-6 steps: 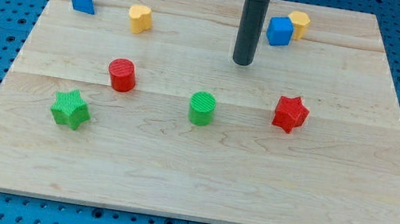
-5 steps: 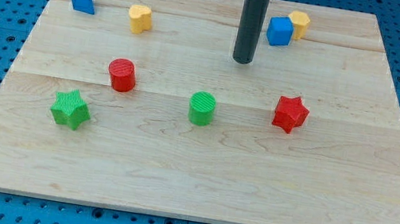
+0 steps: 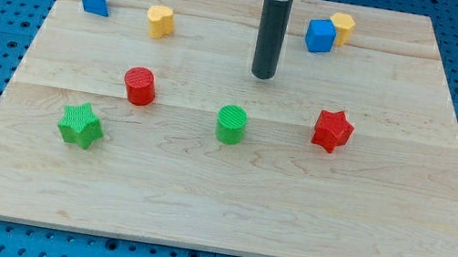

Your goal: Place the arm towards the bottom left of the yellow heart

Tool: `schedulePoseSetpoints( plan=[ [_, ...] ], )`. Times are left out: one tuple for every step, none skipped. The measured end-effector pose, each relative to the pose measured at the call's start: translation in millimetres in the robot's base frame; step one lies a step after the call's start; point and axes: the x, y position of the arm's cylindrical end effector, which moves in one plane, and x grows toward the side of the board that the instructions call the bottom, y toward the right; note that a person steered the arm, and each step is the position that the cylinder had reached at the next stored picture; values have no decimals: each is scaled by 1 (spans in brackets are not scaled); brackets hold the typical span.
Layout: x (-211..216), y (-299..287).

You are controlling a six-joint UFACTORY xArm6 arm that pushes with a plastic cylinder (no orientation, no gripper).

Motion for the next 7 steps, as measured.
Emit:
schedulePoseSetpoints(
  plan=[
    [-1,-2],
    [-1,-2],
    [-1,-3],
    [0,-112],
    [-7,-188],
    [-8,-192],
    [-27,-181]
  ],
)
